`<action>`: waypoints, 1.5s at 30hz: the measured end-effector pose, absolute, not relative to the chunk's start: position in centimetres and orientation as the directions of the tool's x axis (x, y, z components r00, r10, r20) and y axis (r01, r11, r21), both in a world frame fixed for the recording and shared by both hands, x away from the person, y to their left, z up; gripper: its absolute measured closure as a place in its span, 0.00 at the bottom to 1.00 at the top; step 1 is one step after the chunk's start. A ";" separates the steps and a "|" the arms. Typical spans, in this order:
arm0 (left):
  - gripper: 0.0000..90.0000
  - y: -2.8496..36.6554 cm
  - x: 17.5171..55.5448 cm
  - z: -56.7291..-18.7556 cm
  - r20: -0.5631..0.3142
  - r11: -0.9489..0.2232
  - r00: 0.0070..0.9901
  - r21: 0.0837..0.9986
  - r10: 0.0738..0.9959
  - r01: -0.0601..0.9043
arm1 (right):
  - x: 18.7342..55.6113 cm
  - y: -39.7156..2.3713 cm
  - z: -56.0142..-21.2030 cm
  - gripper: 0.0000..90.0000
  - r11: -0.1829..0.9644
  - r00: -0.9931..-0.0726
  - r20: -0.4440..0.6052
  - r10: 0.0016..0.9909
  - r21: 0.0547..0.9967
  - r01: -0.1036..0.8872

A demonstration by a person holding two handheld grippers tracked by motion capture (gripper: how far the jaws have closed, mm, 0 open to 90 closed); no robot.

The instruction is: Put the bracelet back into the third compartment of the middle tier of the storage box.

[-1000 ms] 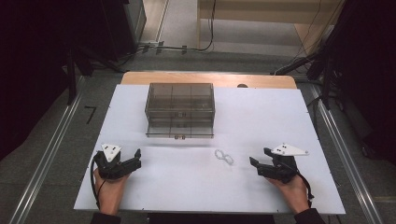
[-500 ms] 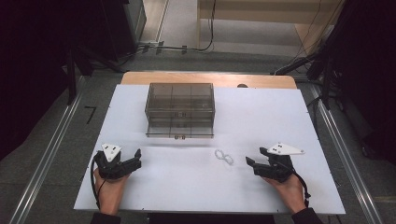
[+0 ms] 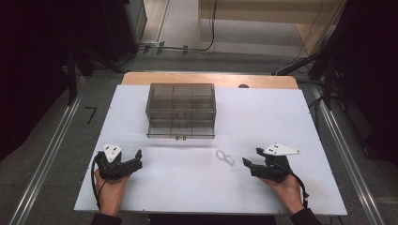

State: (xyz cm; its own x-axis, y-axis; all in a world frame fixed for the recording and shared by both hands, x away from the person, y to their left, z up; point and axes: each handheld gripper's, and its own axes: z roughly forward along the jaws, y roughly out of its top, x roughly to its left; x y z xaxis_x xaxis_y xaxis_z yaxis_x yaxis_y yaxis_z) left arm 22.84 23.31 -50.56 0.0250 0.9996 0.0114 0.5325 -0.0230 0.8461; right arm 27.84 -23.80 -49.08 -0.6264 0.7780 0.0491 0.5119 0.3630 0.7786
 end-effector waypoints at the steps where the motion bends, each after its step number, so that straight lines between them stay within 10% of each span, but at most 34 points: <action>1: 0.09 23.3 22.8 -50.6 0.011 -0.022 0.025 0.846 1.000 0.532 | 27.8 -23.7 -49.1 0.31 0.365 -0.627 0.047 0.777 0.779 0.510; 45: 0.09 23.3 22.9 -50.6 0.011 -0.025 0.030 0.843 0.999 0.537 | 28.2 -19.8 -50.1 0.54 0.426 -0.679 0.050 0.733 0.745 0.514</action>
State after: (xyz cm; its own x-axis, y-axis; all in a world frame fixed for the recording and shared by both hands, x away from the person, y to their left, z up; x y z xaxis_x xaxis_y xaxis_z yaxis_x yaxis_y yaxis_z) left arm 22.88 23.30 -50.59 0.0296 0.9995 0.0113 0.5366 -0.0255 0.8435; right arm 28.23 -19.83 -50.08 -0.6787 0.7327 0.0496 0.5142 0.4258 0.7445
